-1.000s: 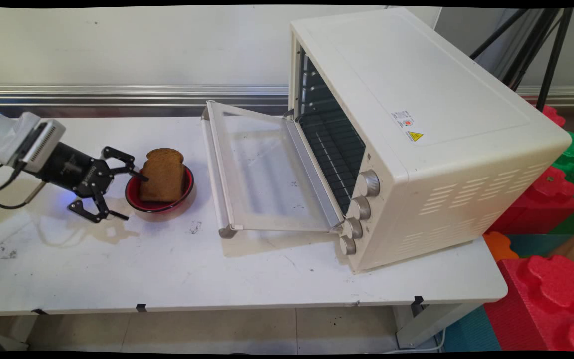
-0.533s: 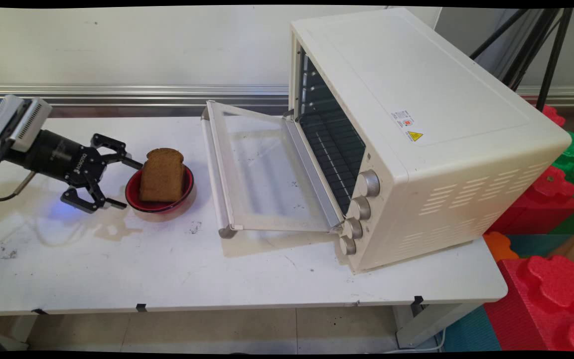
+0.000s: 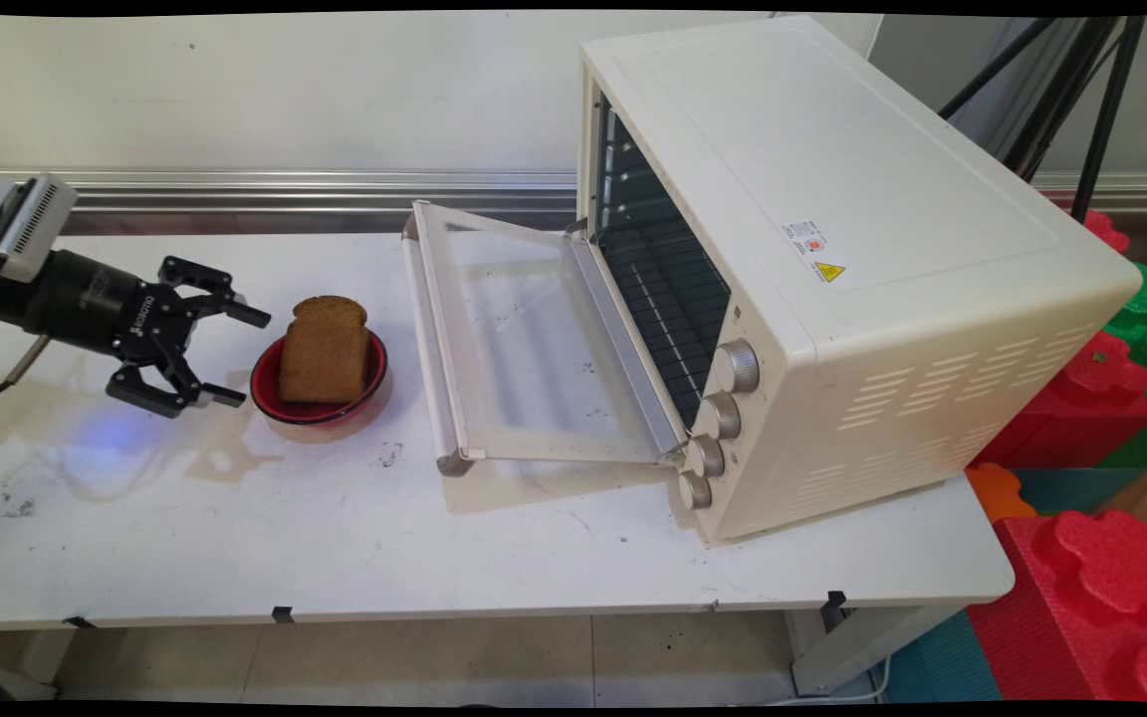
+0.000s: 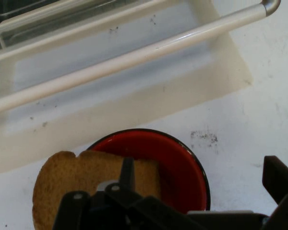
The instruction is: Close the oven
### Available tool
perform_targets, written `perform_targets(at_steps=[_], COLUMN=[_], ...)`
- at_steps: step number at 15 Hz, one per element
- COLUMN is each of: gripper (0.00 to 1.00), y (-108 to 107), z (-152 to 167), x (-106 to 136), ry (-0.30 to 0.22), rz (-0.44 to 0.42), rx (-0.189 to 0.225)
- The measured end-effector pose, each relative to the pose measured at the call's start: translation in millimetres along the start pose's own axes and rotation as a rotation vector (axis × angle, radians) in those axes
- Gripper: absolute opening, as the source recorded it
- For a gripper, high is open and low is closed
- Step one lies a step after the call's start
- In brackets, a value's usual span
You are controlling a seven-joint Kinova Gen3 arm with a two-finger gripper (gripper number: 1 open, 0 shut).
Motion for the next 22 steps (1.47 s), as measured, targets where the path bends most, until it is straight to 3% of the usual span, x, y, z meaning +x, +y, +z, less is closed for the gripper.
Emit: perform_targets(at_steps=[11, 22], gripper=[1.0, 1.0], y=[9.7, 0.4], z=[-7.3, 43.5], x=[7.8, 25.5], ry=[-0.002, -0.002], rz=[-0.057, -0.088], rx=[0.048, 0.096])
